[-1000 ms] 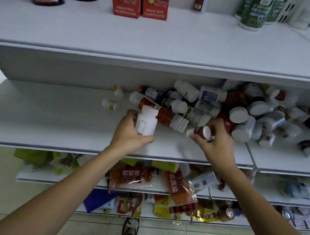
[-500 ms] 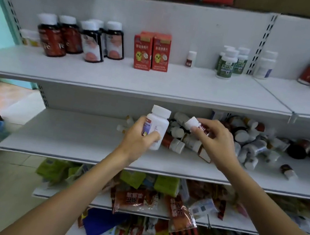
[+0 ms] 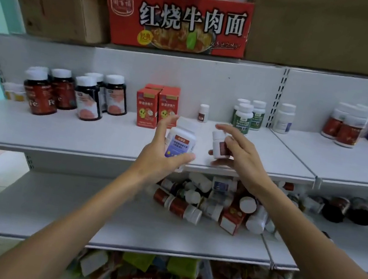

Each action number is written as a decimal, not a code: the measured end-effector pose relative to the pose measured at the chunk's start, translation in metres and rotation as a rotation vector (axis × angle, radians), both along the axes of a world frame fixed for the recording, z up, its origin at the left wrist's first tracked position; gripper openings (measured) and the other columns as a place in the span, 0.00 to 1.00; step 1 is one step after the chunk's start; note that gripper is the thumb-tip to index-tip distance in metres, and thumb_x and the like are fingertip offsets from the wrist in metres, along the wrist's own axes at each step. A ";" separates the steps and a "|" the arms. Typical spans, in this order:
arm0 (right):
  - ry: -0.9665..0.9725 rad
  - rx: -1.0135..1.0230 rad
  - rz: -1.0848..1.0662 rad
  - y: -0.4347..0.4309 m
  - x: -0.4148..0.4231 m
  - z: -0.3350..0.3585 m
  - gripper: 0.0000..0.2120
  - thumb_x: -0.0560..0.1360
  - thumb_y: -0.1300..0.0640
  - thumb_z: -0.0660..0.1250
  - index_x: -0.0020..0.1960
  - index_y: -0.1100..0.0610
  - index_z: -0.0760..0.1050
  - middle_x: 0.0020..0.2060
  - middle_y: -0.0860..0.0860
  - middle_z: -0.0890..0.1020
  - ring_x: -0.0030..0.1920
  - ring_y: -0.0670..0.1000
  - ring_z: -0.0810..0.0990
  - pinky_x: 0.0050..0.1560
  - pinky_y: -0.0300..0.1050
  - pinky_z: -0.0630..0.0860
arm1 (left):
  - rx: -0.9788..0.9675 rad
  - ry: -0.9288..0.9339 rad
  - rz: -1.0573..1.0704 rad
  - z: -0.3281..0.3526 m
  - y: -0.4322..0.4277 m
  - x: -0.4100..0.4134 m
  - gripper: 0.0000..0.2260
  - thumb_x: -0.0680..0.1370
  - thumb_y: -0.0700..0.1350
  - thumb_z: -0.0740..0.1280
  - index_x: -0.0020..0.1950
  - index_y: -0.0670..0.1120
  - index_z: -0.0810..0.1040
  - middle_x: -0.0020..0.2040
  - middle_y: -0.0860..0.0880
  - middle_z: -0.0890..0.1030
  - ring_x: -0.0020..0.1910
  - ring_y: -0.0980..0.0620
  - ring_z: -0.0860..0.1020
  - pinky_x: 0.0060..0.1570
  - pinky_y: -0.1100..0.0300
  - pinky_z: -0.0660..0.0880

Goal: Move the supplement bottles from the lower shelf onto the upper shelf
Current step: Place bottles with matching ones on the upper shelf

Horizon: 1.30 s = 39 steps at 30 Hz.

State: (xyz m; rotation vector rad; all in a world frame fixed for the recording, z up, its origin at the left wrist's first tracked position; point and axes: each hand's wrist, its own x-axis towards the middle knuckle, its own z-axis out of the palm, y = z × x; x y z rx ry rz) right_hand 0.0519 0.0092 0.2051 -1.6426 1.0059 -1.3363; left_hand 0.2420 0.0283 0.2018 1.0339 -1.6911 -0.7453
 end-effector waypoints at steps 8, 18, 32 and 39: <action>0.302 -0.115 -0.188 -0.068 -0.013 0.008 0.16 0.72 0.63 0.68 0.55 0.47 0.72 0.45 0.45 0.78 0.46 0.49 0.81 0.49 0.34 0.77 | 0.073 -0.016 0.080 0.002 -0.075 -0.004 0.18 0.71 0.45 0.73 0.58 0.52 0.71 0.48 0.57 0.78 0.47 0.61 0.76 0.46 0.68 0.72; 0.446 -0.050 -0.311 -0.168 -0.007 -0.002 0.22 0.66 0.62 0.75 0.57 0.56 0.72 0.46 0.53 0.80 0.44 0.51 0.80 0.46 0.42 0.76 | 0.086 -0.223 0.066 0.004 -0.142 0.006 0.20 0.67 0.51 0.75 0.56 0.50 0.74 0.49 0.56 0.80 0.46 0.61 0.78 0.42 0.69 0.72; 0.839 -0.176 -0.485 -0.232 0.007 -0.004 0.18 0.72 0.70 0.60 0.61 0.62 0.68 0.53 0.63 0.74 0.52 0.63 0.74 0.49 0.49 0.68 | 0.033 -0.307 -0.011 0.007 -0.180 0.009 0.21 0.66 0.51 0.76 0.56 0.48 0.75 0.49 0.55 0.81 0.47 0.59 0.79 0.44 0.69 0.74; 0.949 -0.196 -0.546 -0.216 0.005 -0.002 0.24 0.74 0.69 0.60 0.68 0.62 0.61 0.58 0.63 0.71 0.55 0.64 0.74 0.54 0.58 0.71 | 0.030 -0.306 -0.044 0.005 -0.165 0.011 0.24 0.63 0.51 0.79 0.55 0.48 0.76 0.50 0.54 0.81 0.50 0.54 0.80 0.52 0.55 0.77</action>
